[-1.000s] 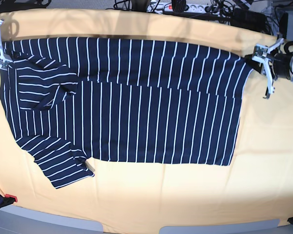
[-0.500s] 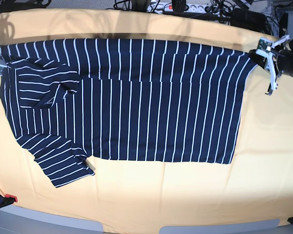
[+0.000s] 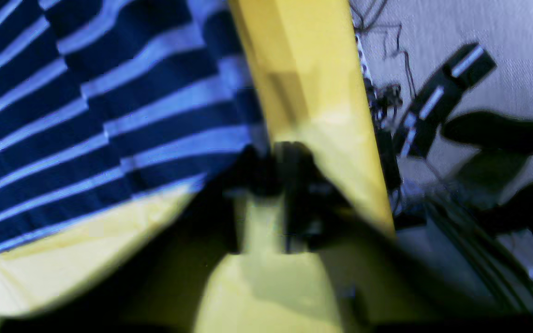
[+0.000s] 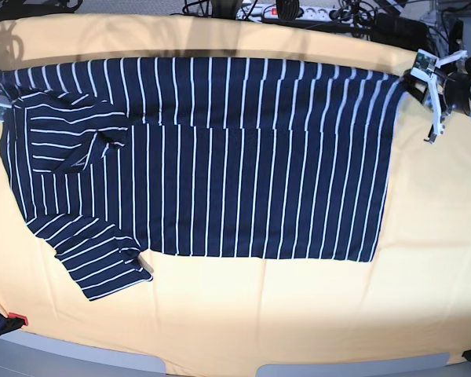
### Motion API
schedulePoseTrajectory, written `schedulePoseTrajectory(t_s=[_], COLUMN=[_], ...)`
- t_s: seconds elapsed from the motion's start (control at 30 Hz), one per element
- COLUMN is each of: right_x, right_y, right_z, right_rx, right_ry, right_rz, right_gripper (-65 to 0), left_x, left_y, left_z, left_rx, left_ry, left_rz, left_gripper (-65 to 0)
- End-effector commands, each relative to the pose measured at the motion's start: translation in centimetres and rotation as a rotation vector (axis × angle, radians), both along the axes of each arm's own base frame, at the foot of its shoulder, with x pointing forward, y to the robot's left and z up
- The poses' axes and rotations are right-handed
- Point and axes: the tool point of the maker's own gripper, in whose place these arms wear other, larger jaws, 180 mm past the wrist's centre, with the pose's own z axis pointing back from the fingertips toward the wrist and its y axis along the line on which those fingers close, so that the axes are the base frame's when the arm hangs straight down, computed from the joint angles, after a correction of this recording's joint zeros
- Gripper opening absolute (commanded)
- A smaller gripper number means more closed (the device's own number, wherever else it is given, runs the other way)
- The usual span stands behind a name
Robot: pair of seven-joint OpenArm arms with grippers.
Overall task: Fold the T-shirt properly
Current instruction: 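Grasp the shirt edges with both grippers and smooth them outward, then release the shirt and move the left gripper toward the hem corner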
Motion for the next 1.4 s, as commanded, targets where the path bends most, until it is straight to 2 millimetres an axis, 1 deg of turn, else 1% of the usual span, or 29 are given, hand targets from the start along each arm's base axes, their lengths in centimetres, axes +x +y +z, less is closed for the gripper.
schedulePoseTrajectory(t_s=[0.0,0.03,0.07,0.17,0.3,0.43,0.57,0.67,0.77,0.83,0.9,1.0,1.07,1.13,1.17,1.23,1.37], right_x=[0.9,0.9,0.9,1.0,1.5,1.9,2.7,5.0,8.1,10.0,11.4,13.4,15.2,16.7,17.2,17.9,18.5], right_y=[-1.0,-1.0,-1.0,-1.0,-1.4,-0.6,0.6,2.0,3.4,3.9,4.0,2.5,2.2,1.7,1.3,0.4,-1.1], right_z=[1.3,1.3,1.3,1.4,2.4,3.5,5.0,6.9,9.4,11.1,12.6,14.1,14.6,14.8,14.8,14.8,14.8], right_rx=[-0.049,-0.048,-0.048,-0.049,-0.066,-0.001,0.071,0.138,0.176,0.178,0.173,0.090,0.082,0.078,0.068,0.039,-0.009], right_ry=[-0.014,-0.014,-0.014,-0.013,-0.018,0.004,0.003,-0.066,-0.187,-0.272,-0.340,-0.446,-0.550,-0.638,-0.672,-0.723,-0.761], right_rz=[0.013,0.014,0.014,0.023,0.020,-0.002,-0.029,-0.034,0.024,0.057,0.083,0.099,0.106,0.102,0.100,0.089,0.082], right_gripper=[-36.0,-31.6,-30.2,-30.3,-30.3,-30.3,-30.3,-30.3,-30.3,-30.3,-30.3,-30.3,-30.3,-30.3,-30.3,-30.3,-30.3], left_x=[0.5,0.6,0.6,1.2,2.9,4.9,6.2,6.5,6.5,6.6,6.6,6.9,8.5,11.2,13.0,16.0,21.3], left_y=[0.0,0.0,-0.1,-0.2,0.0,-0.4,-0.8,-0.8,-0.8,-0.7,-0.7,-0.8,-1.2,-1.4,-1.3,-0.7,1.4], left_z=[0.7,0.7,0.8,1.2,2.0,3.4,4.6,4.8,4.9,4.9,4.9,5.1,5.5,6.1,6.6,7.2,7.7], left_rx=[-0.006,-0.007,-0.009,-0.018,-0.008,-0.036,-0.065,-0.065,-0.065,-0.064,-0.067,-0.115,-0.183,-0.269,-0.317,-0.400,-0.543], left_ry=[-0.011,-0.014,-0.015,-0.032,-0.087,-0.131,-0.165,-0.178,-0.180,-0.181,-0.177,-0.140,-0.158,-0.211,-0.249,-0.307,-0.381], left_rz=[-0.002,-0.002,0.001,0.007,0.030,0.106,0.130,0.129,0.130,0.131,0.141,0.244,0.350,0.482,0.556,0.693,0.925], left_gripper=[-38.0,-32.9,-30.3,-30.3,-30.3,-30.3,-30.3,-30.3,-30.3,-30.3,-30.3,-30.3,-30.3,-30.3,-30.3,-30.3,-30.3])
